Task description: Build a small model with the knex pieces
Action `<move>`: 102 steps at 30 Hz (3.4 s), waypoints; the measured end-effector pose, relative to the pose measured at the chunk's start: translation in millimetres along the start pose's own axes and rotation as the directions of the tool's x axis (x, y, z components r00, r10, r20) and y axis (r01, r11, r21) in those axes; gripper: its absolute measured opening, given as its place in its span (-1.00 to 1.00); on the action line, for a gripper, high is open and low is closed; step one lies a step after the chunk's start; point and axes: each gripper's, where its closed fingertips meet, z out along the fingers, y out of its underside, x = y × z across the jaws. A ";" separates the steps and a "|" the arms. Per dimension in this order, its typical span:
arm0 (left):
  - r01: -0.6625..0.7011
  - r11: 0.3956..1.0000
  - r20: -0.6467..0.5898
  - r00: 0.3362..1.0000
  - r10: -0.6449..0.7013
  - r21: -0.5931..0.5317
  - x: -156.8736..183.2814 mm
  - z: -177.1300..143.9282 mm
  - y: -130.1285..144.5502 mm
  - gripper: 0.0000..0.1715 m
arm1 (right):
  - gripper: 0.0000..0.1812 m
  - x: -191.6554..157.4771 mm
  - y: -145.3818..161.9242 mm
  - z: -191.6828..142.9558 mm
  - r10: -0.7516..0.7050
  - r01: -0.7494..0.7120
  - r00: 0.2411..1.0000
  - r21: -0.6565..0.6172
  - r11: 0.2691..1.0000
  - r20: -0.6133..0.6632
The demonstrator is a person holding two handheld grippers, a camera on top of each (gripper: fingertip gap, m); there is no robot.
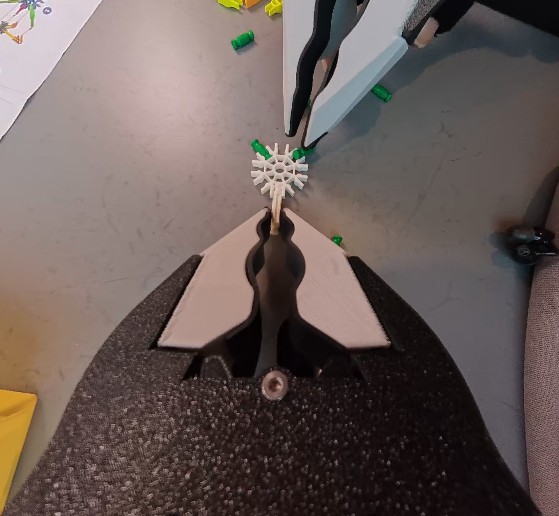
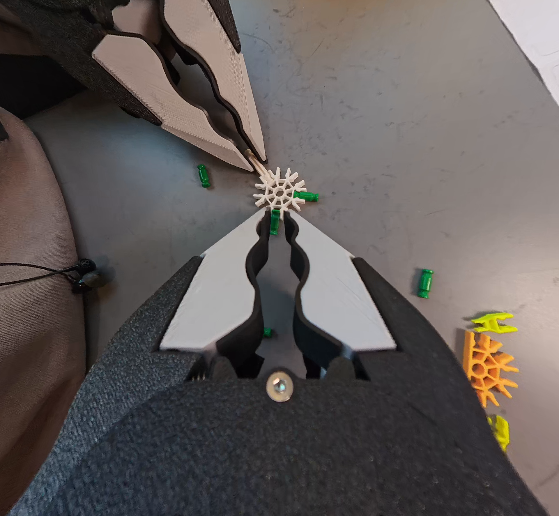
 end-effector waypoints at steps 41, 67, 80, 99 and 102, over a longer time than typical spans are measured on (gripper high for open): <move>-0.005 1.000 -0.024 1.000 0.005 0.020 -0.2 0.5 -0.2 -0.94 | -1.00 -0.2 0.8 17.5 -0.214 0.236 0.971 -0.532 0.813 0.103; -0.114 0.991 0.006 0.994 0.113 0.066 -23.2 -7.3 4.7 -0.78 | -0.81 29.9 27.5 -12.1 -0.144 0.140 0.989 -0.131 0.981 -0.017; -0.108 0.991 -0.044 0.993 0.112 0.076 -23.0 -3.0 1.5 -0.91 | -0.94 29.4 27.7 -10.9 -0.208 0.201 0.977 -0.110 0.973 -0.055; -0.148 0.986 -0.107 0.982 0.156 0.080 -30.6 -1.9 0.2 -0.74 | -0.94 29.8 27.9 -11.7 -0.240 0.234 0.968 -0.083 0.969 -0.073; -0.148 0.986 -0.068 0.986 0.153 0.075 -34.3 -4.0 2.0 -0.74 | -0.94 29.8 27.8 -11.9 -0.247 0.241 0.965 -0.077 0.967 -0.085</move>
